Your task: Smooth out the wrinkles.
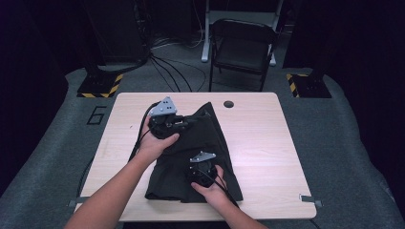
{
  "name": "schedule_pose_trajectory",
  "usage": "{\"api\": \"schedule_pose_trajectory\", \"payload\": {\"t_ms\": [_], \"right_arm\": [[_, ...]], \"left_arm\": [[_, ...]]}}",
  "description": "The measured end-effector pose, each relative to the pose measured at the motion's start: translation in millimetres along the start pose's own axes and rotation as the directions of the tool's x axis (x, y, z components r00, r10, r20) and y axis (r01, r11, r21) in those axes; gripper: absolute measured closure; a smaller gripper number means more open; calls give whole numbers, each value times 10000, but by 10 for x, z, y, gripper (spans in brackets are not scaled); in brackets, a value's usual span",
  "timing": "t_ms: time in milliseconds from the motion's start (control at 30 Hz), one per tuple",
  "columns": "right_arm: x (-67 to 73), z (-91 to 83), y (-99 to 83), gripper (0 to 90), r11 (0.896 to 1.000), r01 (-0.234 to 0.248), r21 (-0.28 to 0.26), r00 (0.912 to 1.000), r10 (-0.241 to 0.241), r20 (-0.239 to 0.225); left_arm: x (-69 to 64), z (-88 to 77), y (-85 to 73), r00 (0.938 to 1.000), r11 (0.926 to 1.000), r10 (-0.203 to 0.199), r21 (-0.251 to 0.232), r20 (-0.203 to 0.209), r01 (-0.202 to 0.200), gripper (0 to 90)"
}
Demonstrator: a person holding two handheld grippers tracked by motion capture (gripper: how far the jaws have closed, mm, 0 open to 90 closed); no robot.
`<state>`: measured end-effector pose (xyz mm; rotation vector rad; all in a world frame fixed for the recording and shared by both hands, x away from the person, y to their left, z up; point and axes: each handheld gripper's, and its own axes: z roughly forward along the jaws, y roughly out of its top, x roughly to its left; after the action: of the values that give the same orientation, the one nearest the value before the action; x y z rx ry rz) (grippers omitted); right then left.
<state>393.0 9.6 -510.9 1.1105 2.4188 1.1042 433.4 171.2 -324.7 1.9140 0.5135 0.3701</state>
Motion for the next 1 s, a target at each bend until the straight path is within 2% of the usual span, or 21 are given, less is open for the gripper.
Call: {"api": "schedule_pose_trajectory", "payload": {"t_ms": [67,100,200,233,333,400,533,567,633,667,833,900,1000], "right_arm": [[-32,8,12,498,9999,-143,86,9997,142,175],[-60,22,19,498,10000,-48,-15,9998,48,213],[-78,32,35,495,9995,-329,-23,9993,329,163],[-98,24,41,488,9999,-82,89,9999,81,148],[-89,3,44,474,9998,-174,-62,9998,175,138],[-89,-74,43,481,9999,-157,-72,9996,158,234],[-143,-241,40,485,9999,-55,-152,9997,59,249],[-175,-274,37,485,9998,-94,-188,9996,99,261],[-214,-331,28,485,9987,-497,-151,9983,501,283],[-265,-359,18,485,9988,-443,-224,9981,452,412],[-363,-428,-59,489,9986,-508,-111,9981,512,347],[-385,-432,-106,490,9995,-307,28,9982,306,507],[-418,-423,-156,495,9994,-326,102,9972,318,679]], "left_arm": [[-17,3,-9,10000,10000,-5,1,65,5,813],[-17,1,-18,9999,10000,86,27,79,-86,812],[-19,4,-60,9998,9999,46,93,197,-48,812],[-18,3,-76,9997,9998,81,167,244,-86,812],[-11,-8,-126,9997,9995,135,277,179,-140,812],[-16,-10,-158,9999,9997,-18,224,145,14,812],[-7,-31,-205,9999,9995,15,310,164,-20,812],[-11,-32,-215,9999,9996,-25,268,114,22,812],[-20,-37,-230,9999,9997,-79,237,137,76,811],[-26,-37,-238,9998,9997,-99,216,162,96,812],[-58,-37,-276,9994,9997,-73,232,329,65,811],[-81,-35,-297,9990,9995,-41,328,437,27,811],[-105,-31,-335,9986,9993,17,375,530,-37,812]]}}
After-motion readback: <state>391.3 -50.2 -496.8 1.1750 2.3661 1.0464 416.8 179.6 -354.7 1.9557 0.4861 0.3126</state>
